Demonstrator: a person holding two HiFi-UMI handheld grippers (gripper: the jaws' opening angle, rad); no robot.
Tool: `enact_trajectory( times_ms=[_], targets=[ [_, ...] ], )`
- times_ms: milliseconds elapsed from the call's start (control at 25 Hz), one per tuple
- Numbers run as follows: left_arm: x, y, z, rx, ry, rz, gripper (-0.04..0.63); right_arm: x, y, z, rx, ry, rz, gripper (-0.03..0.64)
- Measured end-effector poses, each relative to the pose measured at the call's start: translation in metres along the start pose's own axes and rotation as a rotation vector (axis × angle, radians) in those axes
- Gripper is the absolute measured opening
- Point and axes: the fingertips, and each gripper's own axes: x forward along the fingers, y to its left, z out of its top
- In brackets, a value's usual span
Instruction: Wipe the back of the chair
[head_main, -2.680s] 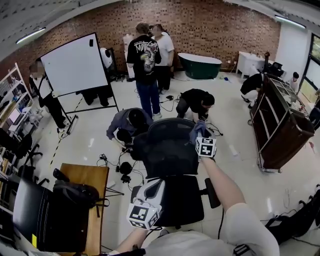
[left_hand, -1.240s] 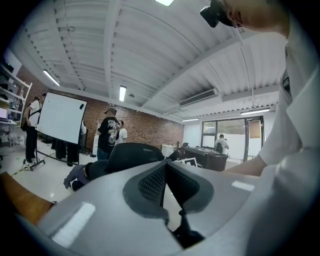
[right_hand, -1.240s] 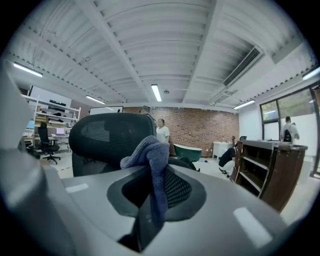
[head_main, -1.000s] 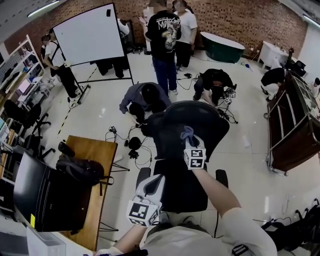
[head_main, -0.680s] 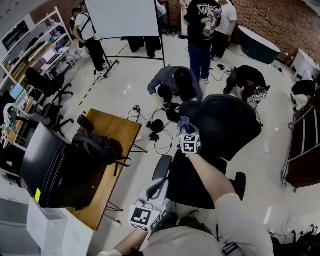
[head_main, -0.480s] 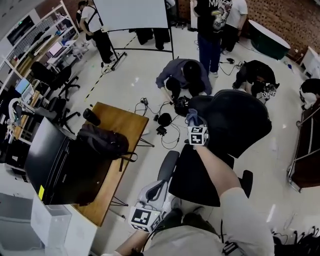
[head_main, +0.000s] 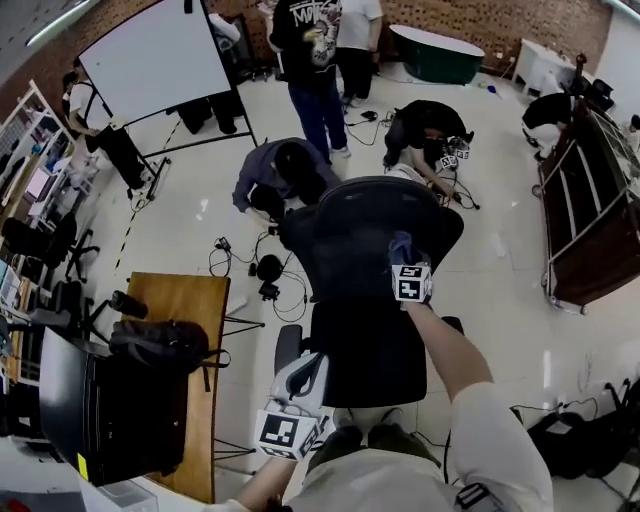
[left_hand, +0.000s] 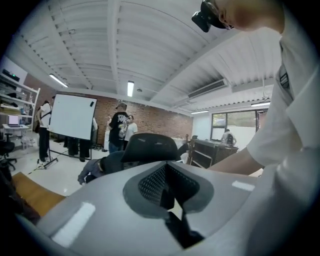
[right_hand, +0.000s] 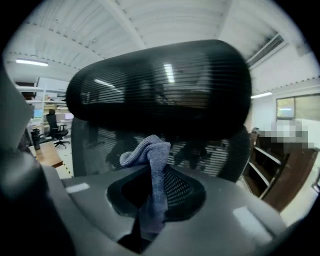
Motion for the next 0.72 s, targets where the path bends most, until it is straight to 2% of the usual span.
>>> enact_trajectory(
  times_ms=[120,200,280,360,440,520,600,720],
  targets=[
    [0.017,-0.018,-0.007,-0.022,0.012,-0.076,0.055,-0.023,-0.085,-0.011,0.066,0.014,-0.119,0.054],
    [0.033,-0.030,-0.008,-0.034,0.026,-0.111,0.055,-0.028,-0.128,-0.012,0.090,0.019,-0.166,0.054],
    [0.043,-0.037,-0.008,-0.036,0.034,-0.133,0.055,-0.030,-0.150,-0.013,0.098,0.024,-0.183,0.054],
    [0.042,-0.035,-0.014,-0.034,0.039,-0.137,0.055,-0.030,-0.149,-0.016,0.111,0.023,-0.191,0.054],
    [0.037,-0.030,-0.018,-0.033,0.041,-0.124,0.055,-0.030,-0.136,-0.016,0.146,0.006,-0.190,0.054],
    [0.036,-0.026,-0.016,-0.032,0.040,-0.097,0.055,-0.031,-0.108,-0.012,0.176,-0.013,-0.149,0.054],
    [0.036,-0.023,-0.011,-0.034,0.038,-0.062,0.055,-0.029,-0.058,-0.010,0.173,-0.028,-0.057,0.054],
    [0.032,-0.010,-0.005,-0.041,0.034,-0.006,0.055,-0.013,0.052,-0.013,0.086,-0.033,0.128,0.054]
  ],
)
